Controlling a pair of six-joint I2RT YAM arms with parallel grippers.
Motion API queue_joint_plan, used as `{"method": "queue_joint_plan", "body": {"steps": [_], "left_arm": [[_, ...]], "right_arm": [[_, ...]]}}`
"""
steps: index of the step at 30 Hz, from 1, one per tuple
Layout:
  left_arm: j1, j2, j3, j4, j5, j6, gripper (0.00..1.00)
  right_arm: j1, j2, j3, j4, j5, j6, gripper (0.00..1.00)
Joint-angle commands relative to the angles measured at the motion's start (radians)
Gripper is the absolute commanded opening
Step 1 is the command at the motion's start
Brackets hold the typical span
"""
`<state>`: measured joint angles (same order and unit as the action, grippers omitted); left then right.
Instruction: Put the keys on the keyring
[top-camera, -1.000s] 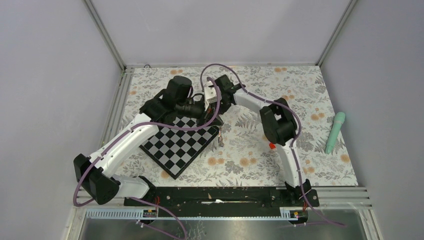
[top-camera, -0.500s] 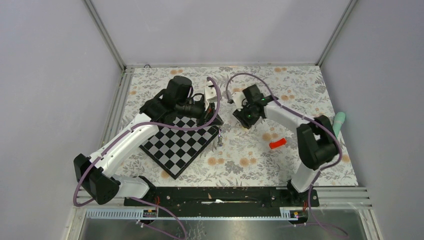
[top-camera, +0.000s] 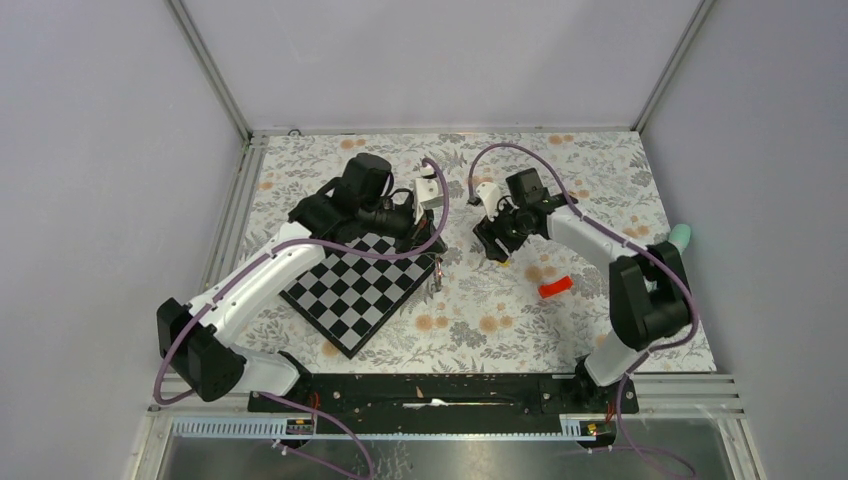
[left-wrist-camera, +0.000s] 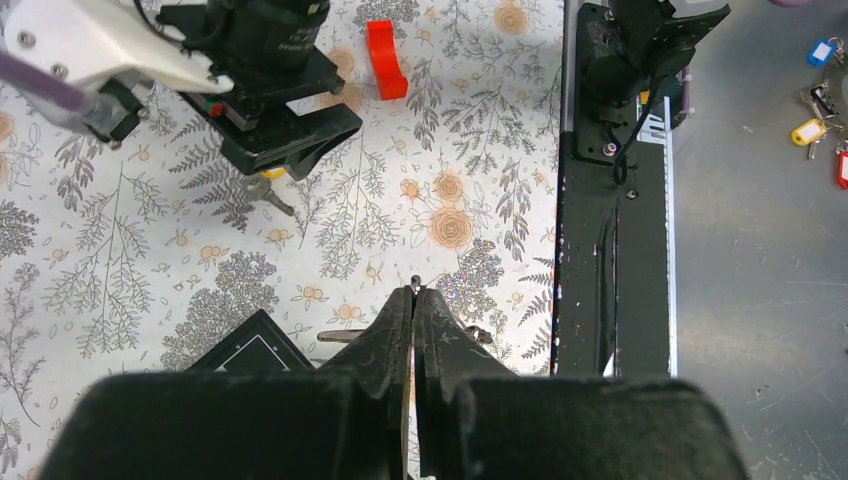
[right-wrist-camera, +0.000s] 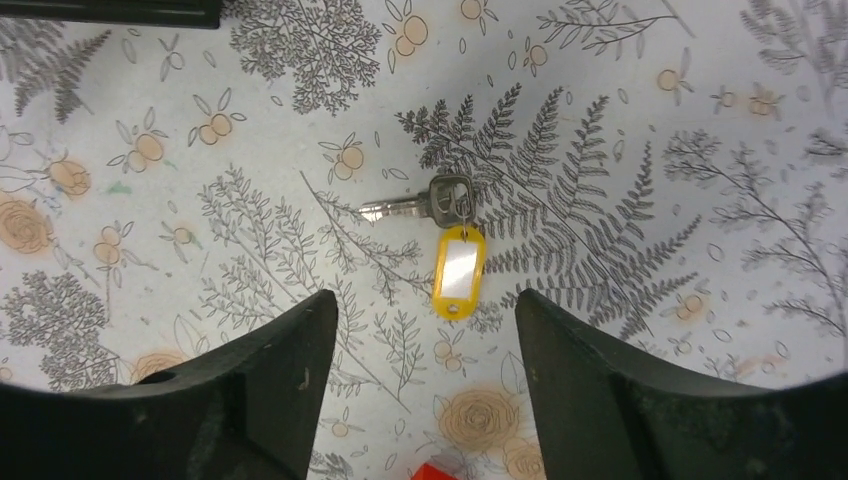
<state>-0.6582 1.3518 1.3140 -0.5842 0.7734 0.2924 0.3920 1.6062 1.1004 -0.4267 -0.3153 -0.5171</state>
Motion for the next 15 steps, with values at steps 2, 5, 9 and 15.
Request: {"method": "queue_joint_plan", "body": {"steps": [2, 5, 9, 15], "left_arm": [[0.006, 0.011, 0.057, 0.031, 0.029, 0.01, 0.0], [0.006, 0.014, 0.062, 0.03, 0.05, 0.0, 0.0], [0.006, 0.011, 0.06, 0.03, 0.054, -0.003, 0.0], [0.006, 0.013, 0.063, 0.03, 0.057, -0.004, 0.0]], "right_arm": [[0.005, 0.137, 0.101, -0.006, -0.015, 0.015, 0.68], [0.004, 0.196, 0.148, -0.033, -0.008, 0.009, 0.62], [0.004, 0.239, 0.183, -0.047, -0.007, 0.006, 0.53], [0.004, 0.27, 0.196, -0.068, 0.019, -0.018, 0.41]]}}
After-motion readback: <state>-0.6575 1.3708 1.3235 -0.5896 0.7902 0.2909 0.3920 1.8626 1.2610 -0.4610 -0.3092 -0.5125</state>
